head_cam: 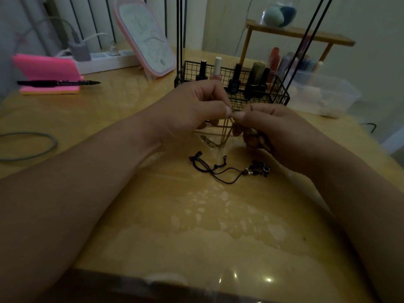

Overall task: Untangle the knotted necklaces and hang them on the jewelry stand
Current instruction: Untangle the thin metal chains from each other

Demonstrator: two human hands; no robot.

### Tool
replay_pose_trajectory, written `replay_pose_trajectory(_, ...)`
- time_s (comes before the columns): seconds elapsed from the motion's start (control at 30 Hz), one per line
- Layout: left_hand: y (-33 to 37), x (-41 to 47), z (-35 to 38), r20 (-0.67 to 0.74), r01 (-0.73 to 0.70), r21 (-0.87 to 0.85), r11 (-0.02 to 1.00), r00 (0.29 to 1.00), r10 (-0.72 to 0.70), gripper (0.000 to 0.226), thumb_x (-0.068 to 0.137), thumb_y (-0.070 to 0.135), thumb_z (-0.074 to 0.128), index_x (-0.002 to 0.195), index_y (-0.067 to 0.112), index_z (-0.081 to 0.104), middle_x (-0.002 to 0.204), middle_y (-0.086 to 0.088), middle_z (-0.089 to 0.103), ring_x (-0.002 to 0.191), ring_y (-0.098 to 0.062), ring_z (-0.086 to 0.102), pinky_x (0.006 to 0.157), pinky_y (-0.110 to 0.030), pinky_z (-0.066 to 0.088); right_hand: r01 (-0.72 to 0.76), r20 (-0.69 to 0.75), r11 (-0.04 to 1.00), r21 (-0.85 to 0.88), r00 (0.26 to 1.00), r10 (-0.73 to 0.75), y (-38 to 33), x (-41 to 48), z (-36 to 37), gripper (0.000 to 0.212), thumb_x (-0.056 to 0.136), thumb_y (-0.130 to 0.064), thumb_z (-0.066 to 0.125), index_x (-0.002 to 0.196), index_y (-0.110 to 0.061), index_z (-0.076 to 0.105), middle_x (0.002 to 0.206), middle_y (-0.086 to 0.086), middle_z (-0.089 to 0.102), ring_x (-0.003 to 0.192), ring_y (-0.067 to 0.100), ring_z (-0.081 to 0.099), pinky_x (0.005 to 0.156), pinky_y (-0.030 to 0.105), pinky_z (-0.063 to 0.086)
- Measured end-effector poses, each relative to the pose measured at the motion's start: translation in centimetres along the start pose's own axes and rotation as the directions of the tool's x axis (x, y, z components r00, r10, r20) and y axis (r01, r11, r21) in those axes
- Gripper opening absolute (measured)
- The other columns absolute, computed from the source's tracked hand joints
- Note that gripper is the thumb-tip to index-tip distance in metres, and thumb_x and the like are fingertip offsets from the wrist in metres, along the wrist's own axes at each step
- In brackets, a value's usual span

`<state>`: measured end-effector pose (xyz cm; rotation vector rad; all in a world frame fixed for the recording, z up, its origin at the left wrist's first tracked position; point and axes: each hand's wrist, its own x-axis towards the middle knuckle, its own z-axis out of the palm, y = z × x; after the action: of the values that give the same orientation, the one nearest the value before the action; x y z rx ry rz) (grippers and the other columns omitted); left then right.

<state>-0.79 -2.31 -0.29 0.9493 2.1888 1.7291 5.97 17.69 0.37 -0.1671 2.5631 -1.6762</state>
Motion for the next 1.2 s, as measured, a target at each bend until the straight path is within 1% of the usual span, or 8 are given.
replay_pose_trajectory(0.1,-0.1,0.09,-0.06,0.0,0.028,-0.006,1.0,1.0,-0.028,0.011,0.094,0.006,0.067,0.085,0.013,0.064,0.082,-0.006,0.058,0.073,-0.012,0.053,0.063,-0.025,0.043,0.002,-0.009,0.998,-0.062,1.0,-0.002,-0.1,-0.09,0.02,0.015,0.098,-0.023,0.065,0.084,-0.018,0.068,0.087,0.0,0.073,0.065,0.011,0.051,0.066,0.035,0.043)
replay_pose_trajectory(0.2,-0.13,0.01,-0.13,-0.024,-0.021,0.141,0.99,0.999,0.025,0.008,0.094,0.009,0.07,0.09,0.003,0.065,0.079,0.001,0.061,0.07,-0.002,0.053,0.062,-0.014,0.043,-0.01,-0.006,0.996,-0.089,1.0,0.009,-0.17,-0.19,0.0,0.016,0.098,-0.021,0.064,0.084,-0.014,0.067,0.084,-0.002,0.074,0.065,0.012,0.05,0.066,0.037,0.044)
replay_pose_trajectory(0.47,-0.39,-0.07,-0.16,0.041,-0.105,0.386,0.917,0.994,0.097,0.008,0.093,0.014,0.072,0.085,0.016,0.07,0.073,0.011,0.063,0.068,-0.001,0.056,0.062,-0.011,0.043,0.045,-0.039,0.989,0.143,0.998,-0.04,0.18,0.15,-0.31,0.014,0.098,-0.018,0.064,0.086,-0.012,0.064,0.085,0.004,0.068,0.065,0.013,0.05,0.062,0.028,0.046)
replay_pose_trajectory(0.6,0.09,-0.09,-0.36,-0.052,-0.06,0.164,0.985,0.996,0.07,0.007,0.098,0.009,0.066,0.091,0.011,0.066,0.087,0.001,0.069,0.076,-0.004,0.065,0.069,-0.015,0.052,0.038,-0.022,0.996,0.081,0.999,-0.036,0.14,0.06,-0.1,0.011,0.097,-0.023,0.064,0.088,-0.016,0.065,0.08,0.004,0.066,0.064,0.014,0.049,0.06,0.027,0.043)
replay_pose_trajectory(0.73,0.25,0.06,-0.05,-0.043,0.031,-0.094,0.995,0.998,-0.035,0.009,0.101,0.006,0.059,0.094,0.009,0.062,0.089,-0.008,0.073,0.089,-0.023,0.074,0.085,-0.036,0.062,0.056,-0.028,0.996,0.062,0.998,-0.055,0.19,0.12,-0.1,0.013,0.09,-0.026,0.07,0.092,-0.014,0.066,0.08,0.003,0.067,0.063,0.014,0.05,0.058,0.026,0.045)
replay_pose_trajectory(0.8,0.24,0.18,-0.06,-0.027,0.072,-0.189,0.979,0.997,-0.079,0.011,0.101,0.005,0.056,0.092,0.011,0.06,0.081,-0.005,0.07,0.084,-0.024,0.072,0.082,-0.036,0.061,0.079,-0.027,0.996,0.05,0.997,-0.078,0.15,0.2,-0.14,0.002,0.097,-0.013,0.066,0.095,-0.014,0.067,0.085,0.007,0.068,0.062,0.014,0.051,0.057,0.028,0.046)
replay_pose_trajectory(0.93,0.27,0.3,-0.14,0.033,0.138,-0.285,0.949,0.99,-0.134,0.012,0.101,0.004,0.054,0.092,0.012,0.057,0.071,0.0,0.059,0.073,-0.019,0.062,0.071,-0.031,0.056,0.096,-0.053,0.993,0.067,0.994,-0.093,0.15,0.22,-0.31,0.009,0.096,-0.004,0.064,0.098,-0.012,0.068,0.086,0.009,0.068,0.062,0.016,0.05,0.056,0.029,0.047)
replay_pose_trajectory(1.2,0.35,-0.22,-0.43,0.003,0.046,0.171,0.984,0.999,-0.047,0.011,0.098,0.003,0.064,0.103,0.013,0.062,0.078,-0.009,0.061,0.073,-0.022,0.058,0.073,-0.043,0.055,0.08,-0.049,0.992,0.098,0.996,-0.075,0.22,0.21,-0.26,0.009,0.099,-0.007,0.062,0.1,-0.014,0.069,0.083,0.003,0.066,0.067,0.017,0.051,0.061,0.031,0.049)
